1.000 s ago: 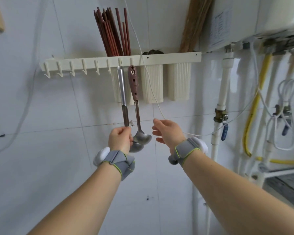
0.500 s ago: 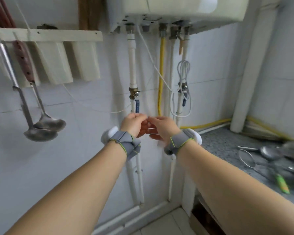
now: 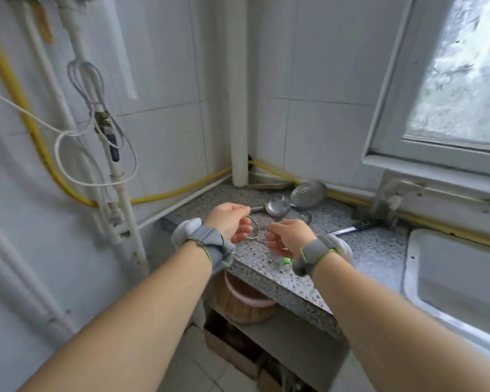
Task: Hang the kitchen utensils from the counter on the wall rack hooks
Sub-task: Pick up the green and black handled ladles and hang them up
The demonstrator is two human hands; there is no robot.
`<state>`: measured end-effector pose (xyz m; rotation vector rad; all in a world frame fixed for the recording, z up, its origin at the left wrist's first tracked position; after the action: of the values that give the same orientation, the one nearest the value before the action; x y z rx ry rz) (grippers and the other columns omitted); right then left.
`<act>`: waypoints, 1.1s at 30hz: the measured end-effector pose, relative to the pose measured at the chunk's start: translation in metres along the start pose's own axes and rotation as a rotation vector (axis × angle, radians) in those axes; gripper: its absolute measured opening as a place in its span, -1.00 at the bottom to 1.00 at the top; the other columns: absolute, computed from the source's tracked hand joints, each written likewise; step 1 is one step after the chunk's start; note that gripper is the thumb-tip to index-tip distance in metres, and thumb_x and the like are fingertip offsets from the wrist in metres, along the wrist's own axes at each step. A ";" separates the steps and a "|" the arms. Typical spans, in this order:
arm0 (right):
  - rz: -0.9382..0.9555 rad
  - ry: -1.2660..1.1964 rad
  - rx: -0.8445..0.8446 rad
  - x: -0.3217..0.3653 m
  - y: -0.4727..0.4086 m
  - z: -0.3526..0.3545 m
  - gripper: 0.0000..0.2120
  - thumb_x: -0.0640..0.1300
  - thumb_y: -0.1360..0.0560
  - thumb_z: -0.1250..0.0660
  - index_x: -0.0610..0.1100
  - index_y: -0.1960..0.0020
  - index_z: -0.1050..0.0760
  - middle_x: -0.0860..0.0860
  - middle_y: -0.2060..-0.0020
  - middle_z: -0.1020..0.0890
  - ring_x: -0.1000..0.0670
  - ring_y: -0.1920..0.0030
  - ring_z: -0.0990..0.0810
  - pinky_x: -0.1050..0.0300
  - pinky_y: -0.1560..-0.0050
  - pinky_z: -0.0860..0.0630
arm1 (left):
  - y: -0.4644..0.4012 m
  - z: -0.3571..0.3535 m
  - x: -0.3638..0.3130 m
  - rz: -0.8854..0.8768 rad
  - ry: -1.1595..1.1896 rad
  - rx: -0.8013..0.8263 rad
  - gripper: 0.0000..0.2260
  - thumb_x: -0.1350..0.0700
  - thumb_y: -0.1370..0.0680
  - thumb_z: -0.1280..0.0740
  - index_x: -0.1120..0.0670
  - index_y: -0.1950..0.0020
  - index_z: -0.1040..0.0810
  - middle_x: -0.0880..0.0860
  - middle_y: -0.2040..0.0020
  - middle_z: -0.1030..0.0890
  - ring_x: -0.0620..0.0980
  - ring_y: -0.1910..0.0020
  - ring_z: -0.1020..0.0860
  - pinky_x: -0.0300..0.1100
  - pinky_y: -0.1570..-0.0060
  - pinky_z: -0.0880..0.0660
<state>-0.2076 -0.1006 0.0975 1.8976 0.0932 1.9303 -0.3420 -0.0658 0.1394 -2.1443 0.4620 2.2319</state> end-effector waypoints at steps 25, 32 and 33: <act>-0.493 0.099 -0.683 -0.077 -0.190 0.188 -0.61 -0.08 -0.52 -0.24 -0.22 -0.30 -0.44 -0.15 -0.26 -0.53 -0.13 -0.25 -0.53 0.15 0.03 -0.49 | -0.247 -0.159 0.091 -0.198 -1.285 0.744 -0.67 0.37 -0.50 -0.16 0.15 -0.17 -0.56 0.15 -0.20 -0.53 0.10 -0.06 -0.55 -0.48 0.08 -0.37; -0.560 0.648 -0.532 -0.073 -0.209 0.194 -0.64 -0.06 -0.53 -0.21 -0.13 -0.29 -0.47 -0.05 -0.24 -0.55 -0.06 -0.20 -0.55 0.20 0.05 -0.44 | -0.251 -0.172 0.117 -0.436 -1.715 0.976 -0.70 0.23 -0.48 -0.22 0.10 -0.21 -0.49 0.17 -0.27 -0.40 0.19 -0.24 -0.39 -0.03 -0.19 -0.38; -0.576 0.663 -0.506 -0.074 -0.212 0.194 -0.65 -0.06 -0.51 -0.22 -0.13 -0.26 -0.49 -0.06 -0.21 -0.57 -0.07 -0.17 -0.56 0.17 0.07 -0.42 | -0.251 -0.174 0.118 -0.476 -1.738 0.999 -0.71 0.23 -0.48 -0.22 0.11 -0.19 -0.50 0.16 -0.27 -0.42 0.17 -0.25 -0.38 -0.03 -0.18 -0.38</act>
<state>0.0310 0.0175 -0.0324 0.7524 0.2801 1.8458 -0.1267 0.1129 -0.0301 0.3249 0.5527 1.9051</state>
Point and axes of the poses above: each hand's wrist, its own y-axis away from the middle knuckle, its own z-axis out of the back of the hand, x = y × z, the point moved 7 cm from there along -y, towards the middle knuckle
